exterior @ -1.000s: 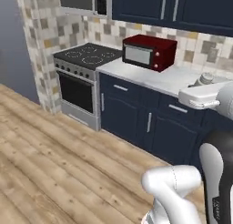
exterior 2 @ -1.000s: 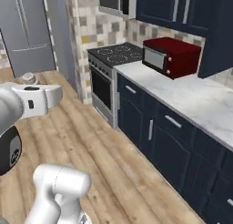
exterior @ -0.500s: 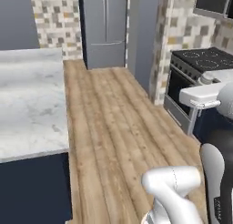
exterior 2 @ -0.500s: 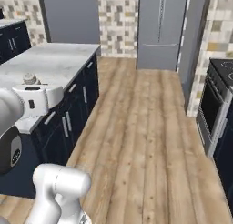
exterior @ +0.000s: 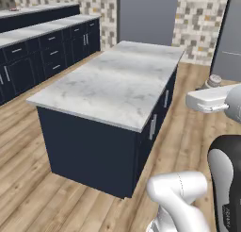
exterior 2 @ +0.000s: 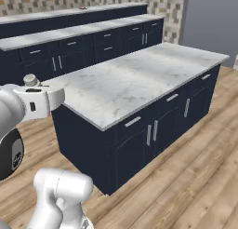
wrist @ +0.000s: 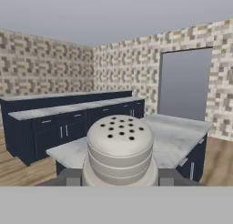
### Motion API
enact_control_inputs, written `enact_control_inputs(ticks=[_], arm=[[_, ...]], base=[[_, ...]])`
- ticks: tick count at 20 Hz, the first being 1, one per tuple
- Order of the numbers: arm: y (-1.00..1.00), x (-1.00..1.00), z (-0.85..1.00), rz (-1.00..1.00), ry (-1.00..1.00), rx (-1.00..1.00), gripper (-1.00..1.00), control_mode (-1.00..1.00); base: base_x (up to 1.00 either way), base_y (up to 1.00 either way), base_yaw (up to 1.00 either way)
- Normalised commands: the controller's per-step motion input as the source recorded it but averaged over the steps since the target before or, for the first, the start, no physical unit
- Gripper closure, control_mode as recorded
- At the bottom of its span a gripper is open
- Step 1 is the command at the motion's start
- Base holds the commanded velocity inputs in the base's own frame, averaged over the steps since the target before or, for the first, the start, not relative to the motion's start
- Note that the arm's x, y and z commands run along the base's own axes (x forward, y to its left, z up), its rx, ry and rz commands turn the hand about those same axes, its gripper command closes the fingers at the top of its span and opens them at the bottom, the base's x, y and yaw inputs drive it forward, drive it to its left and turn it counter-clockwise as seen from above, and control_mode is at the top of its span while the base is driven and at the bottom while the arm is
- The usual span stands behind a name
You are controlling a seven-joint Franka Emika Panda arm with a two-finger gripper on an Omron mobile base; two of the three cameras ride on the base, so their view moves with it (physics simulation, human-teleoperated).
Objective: Retrieve the shaker from the cabinet and place it next the steak on a plate on the dining table.
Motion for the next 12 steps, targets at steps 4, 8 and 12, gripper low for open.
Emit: enact_control_inputs(ticks=[4,8,12], arm=[[0.0,0.0,0.0,0.0,0.0,0.0,1.0,1.0],[0.0,0.0,0.0,0.0,0.0,0.0,1.0,1.0],[0.0,0.0,0.0,0.0,0.0,0.0,1.0,1.0]], base=[[0.0,0.02,0.88],[0.73,0.04,0.42],[1.0,0.26,0.11]])
